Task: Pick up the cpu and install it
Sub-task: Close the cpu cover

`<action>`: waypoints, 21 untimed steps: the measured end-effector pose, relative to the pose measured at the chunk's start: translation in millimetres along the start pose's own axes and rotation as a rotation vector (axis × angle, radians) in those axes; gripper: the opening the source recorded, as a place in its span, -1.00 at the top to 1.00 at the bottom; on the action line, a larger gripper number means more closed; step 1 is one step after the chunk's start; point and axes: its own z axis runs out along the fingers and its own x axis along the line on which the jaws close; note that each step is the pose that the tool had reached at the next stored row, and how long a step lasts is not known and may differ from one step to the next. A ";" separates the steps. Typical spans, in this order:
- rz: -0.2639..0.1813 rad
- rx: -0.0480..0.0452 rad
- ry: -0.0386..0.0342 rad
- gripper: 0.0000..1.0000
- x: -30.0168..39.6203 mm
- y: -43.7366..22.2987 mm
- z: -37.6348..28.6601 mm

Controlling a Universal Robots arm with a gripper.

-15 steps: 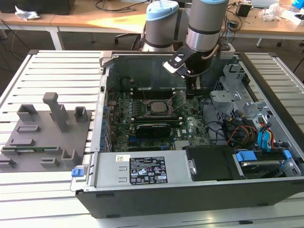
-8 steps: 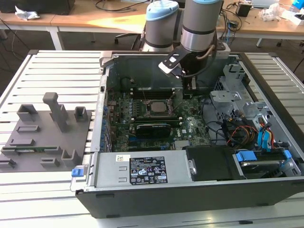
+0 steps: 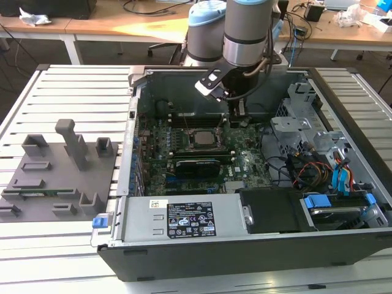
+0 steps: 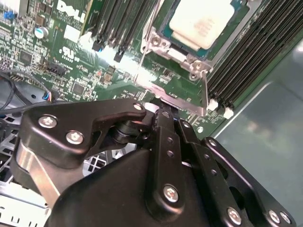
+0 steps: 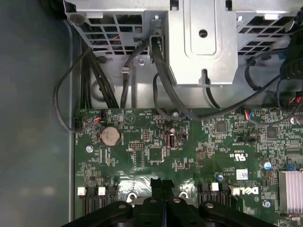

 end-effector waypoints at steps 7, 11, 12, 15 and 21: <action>0.000 -0.0073 0.0002 0.79 -0.1 -9.5 -0.7; 0.000 -0.0089 0.0002 0.79 -0.2 -15.8 -1.1; 0.000 -0.0089 0.0002 0.79 -0.2 -16.6 -1.1; 0.000 -0.0088 -0.0001 0.79 -0.3 -17.8 -1.1; 0.000 -0.0089 0.0002 0.79 -0.2 -20.0 -0.4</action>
